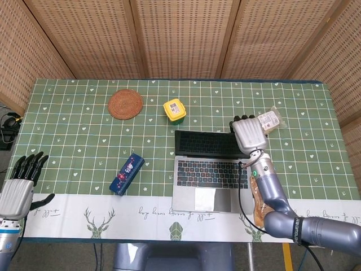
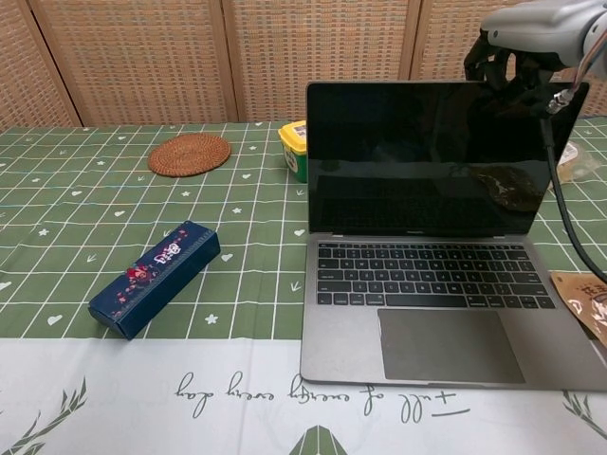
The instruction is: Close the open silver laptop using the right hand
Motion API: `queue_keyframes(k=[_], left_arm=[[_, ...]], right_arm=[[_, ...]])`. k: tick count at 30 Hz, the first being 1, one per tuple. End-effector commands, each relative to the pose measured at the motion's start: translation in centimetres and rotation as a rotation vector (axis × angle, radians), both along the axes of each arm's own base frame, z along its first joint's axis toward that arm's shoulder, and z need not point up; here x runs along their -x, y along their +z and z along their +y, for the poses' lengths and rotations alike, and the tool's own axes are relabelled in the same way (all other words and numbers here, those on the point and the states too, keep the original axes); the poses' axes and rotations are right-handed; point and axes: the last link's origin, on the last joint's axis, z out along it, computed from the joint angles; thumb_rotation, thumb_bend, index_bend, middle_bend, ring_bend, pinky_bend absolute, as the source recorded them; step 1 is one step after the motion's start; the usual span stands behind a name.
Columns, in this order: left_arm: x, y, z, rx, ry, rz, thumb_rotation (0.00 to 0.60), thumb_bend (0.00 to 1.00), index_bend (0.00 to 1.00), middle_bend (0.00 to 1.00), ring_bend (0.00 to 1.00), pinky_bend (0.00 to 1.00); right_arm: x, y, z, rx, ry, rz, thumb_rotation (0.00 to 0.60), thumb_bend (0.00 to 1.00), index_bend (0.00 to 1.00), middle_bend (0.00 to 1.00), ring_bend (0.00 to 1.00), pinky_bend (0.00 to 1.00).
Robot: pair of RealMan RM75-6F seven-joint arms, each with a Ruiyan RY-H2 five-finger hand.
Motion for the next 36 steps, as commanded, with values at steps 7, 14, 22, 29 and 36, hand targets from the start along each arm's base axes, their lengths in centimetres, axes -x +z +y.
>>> queue_keyframes(k=[7,14,22,29,36], left_arm=[[-0.2,0.1,-0.1,0.008,0.001,0.003,0.6,0.13,0.0,0.0,0.0,0.0],[-0.2,0.1,-0.3,0.015,0.0,0.003,0.6,0.13,0.0,0.0,0.0,0.0],[-0.4,0.3,-0.5,0.016,-0.007,0.0,0.6,0.13,0.0,0.0,0.0,0.0],[-0.5,0.3,-0.7,0.022,-0.015,-0.002,0.6,0.13,0.0,0.0,0.0,0.0],[-0.6,0.5,-0.8,0.02,-0.02,-0.009,0.6,0.13,0.0,0.0,0.0,0.0]], right_arm=[[-1.9,0.2,1.4,-0.025,-0.004,0.042,0.6,1.0,0.6,0.46,0.39,0.42],[-3.1,0.1,2.7,-0.075,-0.045,0.11,0.6,1.0,0.6,0.45,0.39,0.42],[-3.8,0.1,4.0,-0.105,-0.078,0.159,0.6,1.0,0.6,0.45,0.39,0.42],[-4.4,0.5,5.3,-0.14,-0.121,0.195,0.6,1.0,0.6,0.45,0.39,0.42],[-4.5,0.4,6.3,-0.185,-0.155,0.203,0.6,1.0,0.6,0.45,0.39,0.42]])
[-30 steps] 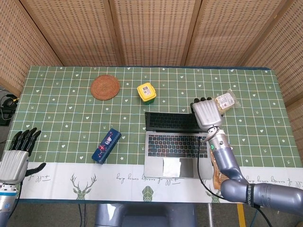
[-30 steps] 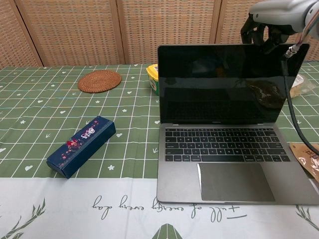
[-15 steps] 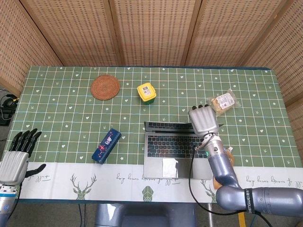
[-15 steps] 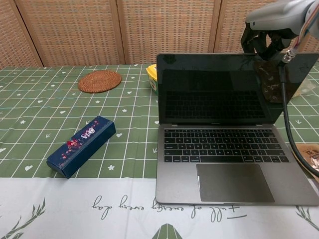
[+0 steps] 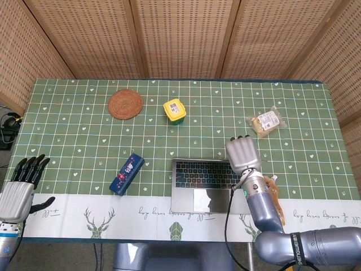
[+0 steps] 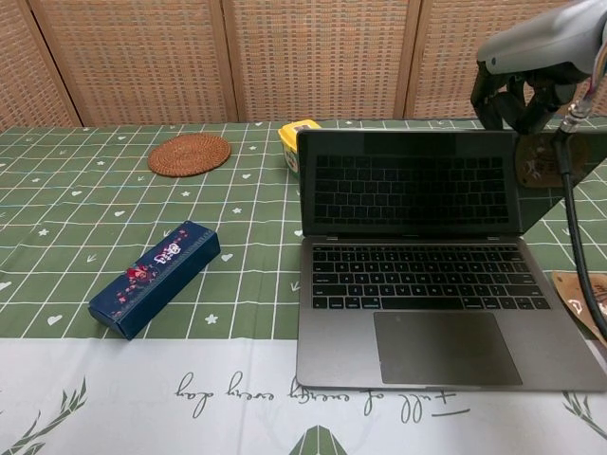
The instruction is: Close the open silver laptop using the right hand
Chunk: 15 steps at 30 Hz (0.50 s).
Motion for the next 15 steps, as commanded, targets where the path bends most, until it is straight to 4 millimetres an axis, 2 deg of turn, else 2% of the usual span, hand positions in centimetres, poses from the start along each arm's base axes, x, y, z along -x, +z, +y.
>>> queue_keyframes(k=[1,15], left_arm=[[0.0,0.0,0.0,0.001,-0.001,-0.002,0.6,0.13,0.0,0.0,0.0,0.0],[-0.1,0.1,-0.2,0.001,-0.012,-0.009,0.6,0.13,0.0,0.0,0.0,0.0]], right_arm=[[0.0,-0.1,0.6,-0.033,-0.025,0.002,0.6,1.0,0.6,0.45,0.39,0.42],[-1.0,-0.5,2.5,-0.142,-0.063,-0.005,0.6,1.0,0.6,0.44,0.38,0.42]])
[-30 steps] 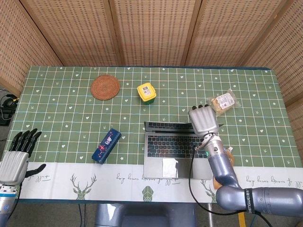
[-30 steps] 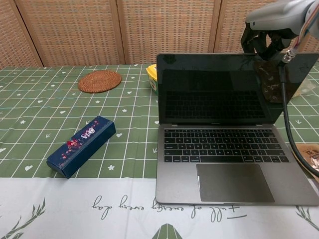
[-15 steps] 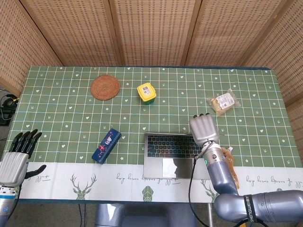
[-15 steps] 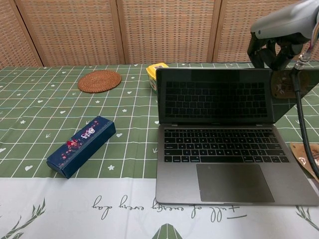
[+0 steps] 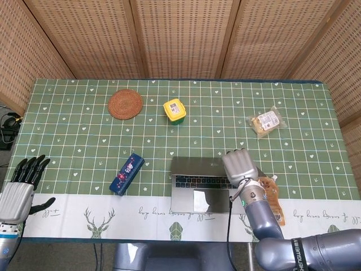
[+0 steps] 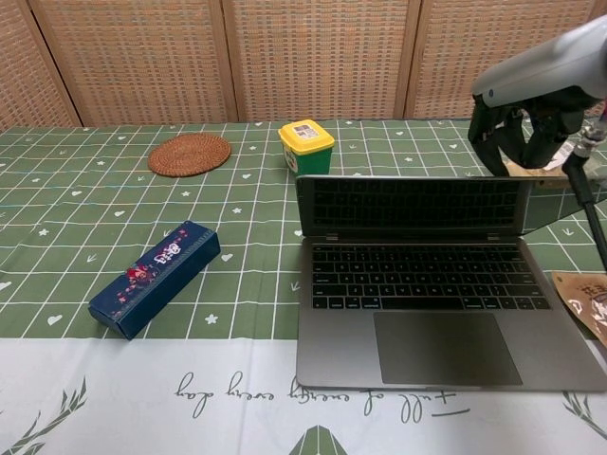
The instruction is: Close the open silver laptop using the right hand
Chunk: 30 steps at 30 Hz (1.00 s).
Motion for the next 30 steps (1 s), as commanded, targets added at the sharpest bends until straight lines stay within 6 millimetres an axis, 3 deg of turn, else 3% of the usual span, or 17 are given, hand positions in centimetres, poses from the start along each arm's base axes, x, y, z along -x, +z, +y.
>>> queue_keyframes(k=[1,30], left_arm=[[0.0,0.0,0.0,0.0,-0.001,0.0,0.6,0.13,0.0,0.0,0.0,0.0],[0.1,0.1,0.0,-0.002,-0.001,-0.001,0.6,0.13,0.0,0.0,0.0,0.0]], right_arm=[[-0.1,-0.2,0.4,-0.026,-0.011,0.003,0.6,1.0,0.6,0.44,0.38,0.42],[1.9,-4.1,1.8,-0.219,-0.161,0.017,0.6,1.0,0.59,0.43,0.38,0.42]])
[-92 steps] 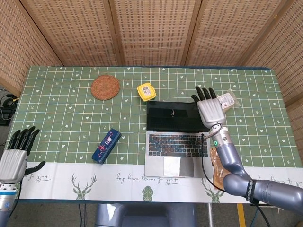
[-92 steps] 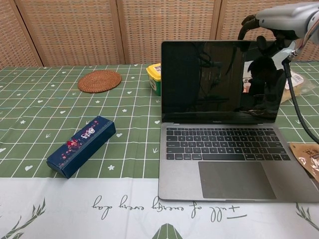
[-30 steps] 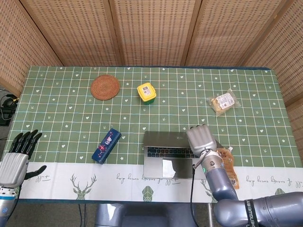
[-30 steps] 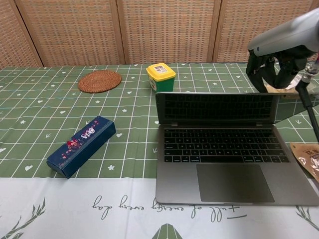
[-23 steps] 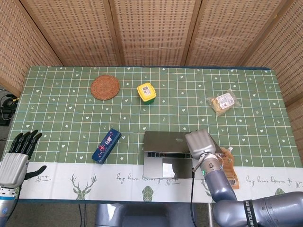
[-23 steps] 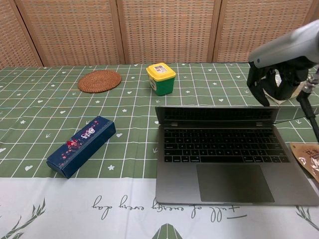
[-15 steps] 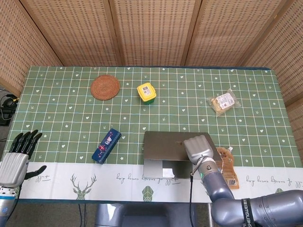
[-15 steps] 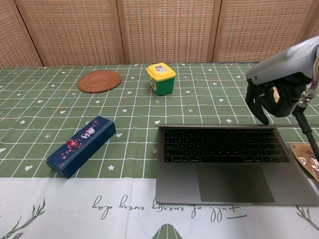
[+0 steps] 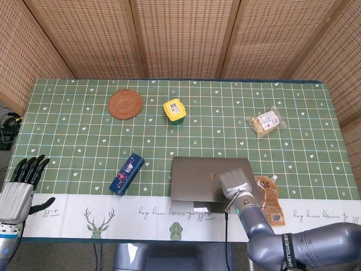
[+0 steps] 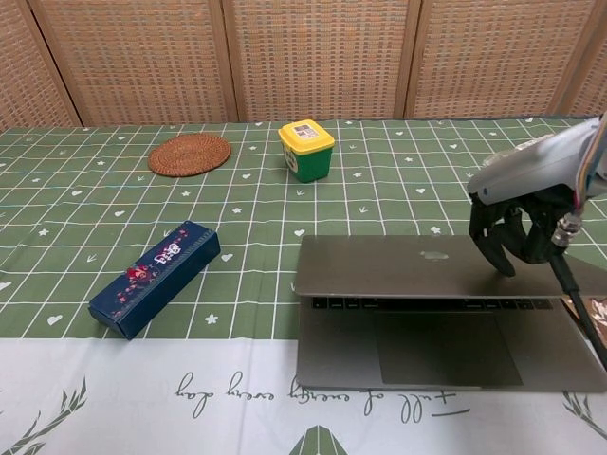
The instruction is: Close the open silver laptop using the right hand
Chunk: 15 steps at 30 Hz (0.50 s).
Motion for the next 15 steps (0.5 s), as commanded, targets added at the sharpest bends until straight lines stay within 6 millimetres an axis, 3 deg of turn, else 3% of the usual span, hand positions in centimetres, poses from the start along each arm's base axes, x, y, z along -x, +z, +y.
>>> queue_keyframes(k=[1,15], left_arm=[[0.0,0.0,0.0,0.0,0.0,0.0,0.6,0.13,0.0,0.0,0.0,0.0],[0.0,-0.1,0.0,0.002,0.001,0.004,0.6,0.13,0.0,0.0,0.0,0.0]], right_arm=[[0.4,-0.5,0.0,-0.01,-0.009,0.006,0.6,1.0,0.59,0.43,0.38,0.42],[1.8,-1.9,0.2,-0.044,-0.036,0.022,0.6,1.0,0.59,0.43,0.38,0.42]])
